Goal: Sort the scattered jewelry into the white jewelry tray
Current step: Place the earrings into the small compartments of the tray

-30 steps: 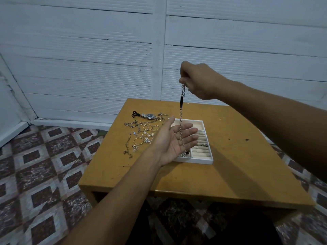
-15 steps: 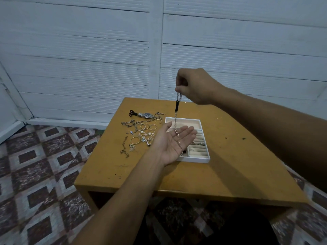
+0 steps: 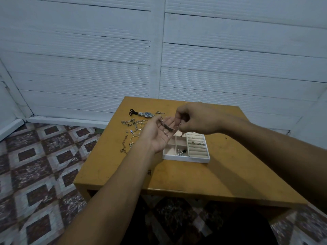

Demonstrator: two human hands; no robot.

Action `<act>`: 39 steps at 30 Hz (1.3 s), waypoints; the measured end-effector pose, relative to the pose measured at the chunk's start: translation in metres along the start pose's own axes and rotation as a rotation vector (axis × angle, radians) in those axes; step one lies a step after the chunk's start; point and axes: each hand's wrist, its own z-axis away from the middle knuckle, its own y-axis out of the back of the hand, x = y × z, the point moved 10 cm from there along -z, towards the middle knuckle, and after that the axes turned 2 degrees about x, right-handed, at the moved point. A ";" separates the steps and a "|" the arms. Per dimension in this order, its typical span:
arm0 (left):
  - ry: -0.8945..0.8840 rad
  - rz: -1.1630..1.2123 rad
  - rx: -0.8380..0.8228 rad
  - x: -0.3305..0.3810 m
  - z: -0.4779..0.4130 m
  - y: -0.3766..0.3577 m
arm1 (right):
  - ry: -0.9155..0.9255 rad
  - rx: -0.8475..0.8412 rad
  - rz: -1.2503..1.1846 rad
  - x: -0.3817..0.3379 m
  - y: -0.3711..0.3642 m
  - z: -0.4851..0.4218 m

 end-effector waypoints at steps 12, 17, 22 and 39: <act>-0.077 0.012 0.060 0.015 -0.004 0.009 | -0.238 -0.053 -0.595 0.043 -0.040 0.024; -0.061 0.056 0.060 0.012 -0.001 0.009 | -0.215 -0.080 -0.499 0.042 -0.042 0.029; -0.056 0.026 0.067 0.009 0.000 0.013 | -0.173 -0.110 -0.426 0.037 -0.034 0.029; 0.046 -0.104 0.064 -0.045 0.007 0.017 | -0.107 -0.091 -0.083 0.029 -0.028 -0.037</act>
